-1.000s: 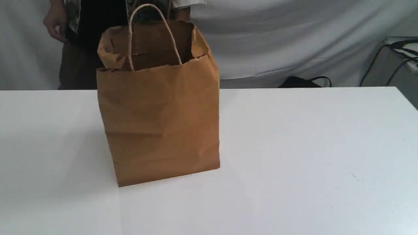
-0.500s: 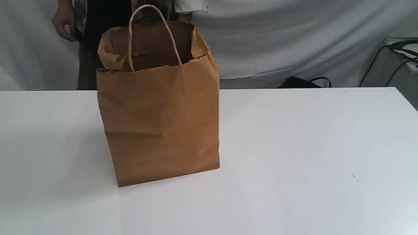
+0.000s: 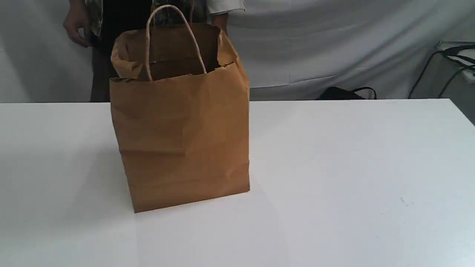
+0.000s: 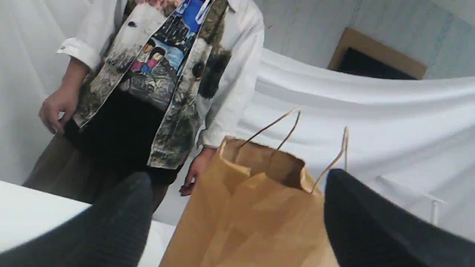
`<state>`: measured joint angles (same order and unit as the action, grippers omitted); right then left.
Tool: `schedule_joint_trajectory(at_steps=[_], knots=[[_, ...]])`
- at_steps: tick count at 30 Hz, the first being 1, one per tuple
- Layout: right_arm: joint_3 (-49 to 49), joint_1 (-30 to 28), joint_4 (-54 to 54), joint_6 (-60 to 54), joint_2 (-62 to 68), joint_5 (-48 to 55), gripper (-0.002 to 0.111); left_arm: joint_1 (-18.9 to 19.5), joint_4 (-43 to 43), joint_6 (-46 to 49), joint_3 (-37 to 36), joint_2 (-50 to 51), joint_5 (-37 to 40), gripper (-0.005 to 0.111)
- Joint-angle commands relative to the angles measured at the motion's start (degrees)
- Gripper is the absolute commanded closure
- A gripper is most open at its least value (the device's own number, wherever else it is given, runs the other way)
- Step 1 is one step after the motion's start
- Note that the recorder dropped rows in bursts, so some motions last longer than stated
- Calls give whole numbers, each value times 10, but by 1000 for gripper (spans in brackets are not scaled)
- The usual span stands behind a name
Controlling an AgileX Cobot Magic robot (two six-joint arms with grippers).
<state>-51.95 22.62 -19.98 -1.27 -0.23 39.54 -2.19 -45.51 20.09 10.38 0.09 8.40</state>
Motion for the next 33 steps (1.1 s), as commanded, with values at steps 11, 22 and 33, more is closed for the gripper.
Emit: schedule_joint_trajectory(at_steps=[11,22,33], knots=[[187,1,-206,416,2,-219,108,0,28,45,-104,-1,-97,94],[244,1,-300,590,2,-176,108,0,27,43,-104,-1,-52,107],[268,1,-360,677,2,-195,108,0,-55,18,-104,-1,183,107]])
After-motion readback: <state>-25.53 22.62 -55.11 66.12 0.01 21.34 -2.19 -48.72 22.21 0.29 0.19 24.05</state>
